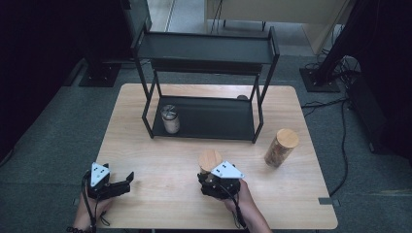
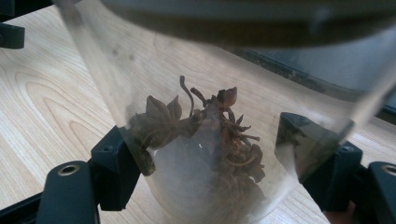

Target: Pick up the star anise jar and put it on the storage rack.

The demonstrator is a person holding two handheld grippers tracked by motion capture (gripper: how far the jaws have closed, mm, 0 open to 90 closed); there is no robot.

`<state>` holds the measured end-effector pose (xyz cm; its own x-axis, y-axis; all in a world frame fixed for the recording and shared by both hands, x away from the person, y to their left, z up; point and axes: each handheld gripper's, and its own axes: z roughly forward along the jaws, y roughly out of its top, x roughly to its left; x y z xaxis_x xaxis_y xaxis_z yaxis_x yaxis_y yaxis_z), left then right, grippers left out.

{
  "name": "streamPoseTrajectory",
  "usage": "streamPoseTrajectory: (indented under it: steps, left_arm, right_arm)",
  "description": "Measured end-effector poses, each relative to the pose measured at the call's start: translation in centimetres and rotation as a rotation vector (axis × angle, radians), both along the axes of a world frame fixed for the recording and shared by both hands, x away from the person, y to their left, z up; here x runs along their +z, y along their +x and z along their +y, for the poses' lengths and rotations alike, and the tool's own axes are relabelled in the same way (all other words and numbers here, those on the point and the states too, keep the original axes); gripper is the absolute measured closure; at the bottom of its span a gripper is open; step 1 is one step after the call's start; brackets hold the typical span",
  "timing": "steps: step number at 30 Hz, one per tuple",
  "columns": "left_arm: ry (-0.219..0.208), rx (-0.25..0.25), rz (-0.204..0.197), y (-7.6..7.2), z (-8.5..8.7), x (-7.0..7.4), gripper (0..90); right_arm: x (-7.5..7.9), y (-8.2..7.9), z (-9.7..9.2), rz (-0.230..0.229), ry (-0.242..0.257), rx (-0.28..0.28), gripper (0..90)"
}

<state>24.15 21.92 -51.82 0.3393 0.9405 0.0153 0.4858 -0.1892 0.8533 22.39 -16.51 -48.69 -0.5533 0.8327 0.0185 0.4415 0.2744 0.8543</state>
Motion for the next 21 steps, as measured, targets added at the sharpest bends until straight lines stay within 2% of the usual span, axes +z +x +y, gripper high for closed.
streamPoseTrajectory:
  steps: [21]
  left_arm:
    - [-0.003,0.003,0.002,0.0,0.0,0.0,0.8]
  right_arm:
    - [0.4,1.6,0.4,0.022,-0.005,0.000,25.1]
